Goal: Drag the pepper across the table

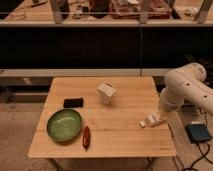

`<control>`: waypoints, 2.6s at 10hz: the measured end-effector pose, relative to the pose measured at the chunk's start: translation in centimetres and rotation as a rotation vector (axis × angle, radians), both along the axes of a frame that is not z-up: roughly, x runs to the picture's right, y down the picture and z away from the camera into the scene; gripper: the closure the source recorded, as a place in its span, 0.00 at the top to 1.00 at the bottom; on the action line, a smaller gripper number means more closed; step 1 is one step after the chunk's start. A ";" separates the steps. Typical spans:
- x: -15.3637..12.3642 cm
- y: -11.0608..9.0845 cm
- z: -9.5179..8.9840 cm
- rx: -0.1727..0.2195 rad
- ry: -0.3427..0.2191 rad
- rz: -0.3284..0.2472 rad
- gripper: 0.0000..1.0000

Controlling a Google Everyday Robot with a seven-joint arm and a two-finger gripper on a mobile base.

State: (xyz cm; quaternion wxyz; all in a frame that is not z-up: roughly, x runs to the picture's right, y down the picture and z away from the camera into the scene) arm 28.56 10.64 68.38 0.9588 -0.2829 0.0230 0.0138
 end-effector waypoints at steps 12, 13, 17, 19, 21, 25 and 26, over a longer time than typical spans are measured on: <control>-4.6 0.1 -0.7 0.001 -0.008 0.003 0.41; -4.3 0.2 -0.6 0.001 -0.005 0.006 0.41; -4.1 0.1 -0.6 0.005 -0.016 -0.026 0.41; -5.5 -0.2 -0.7 0.017 -0.011 -0.063 0.41; -7.0 -0.5 0.3 0.010 -0.011 -0.061 0.41; -6.1 -0.6 -0.2 0.009 -0.029 -0.088 0.41; -6.4 -0.6 -0.1 0.005 -0.032 -0.092 0.41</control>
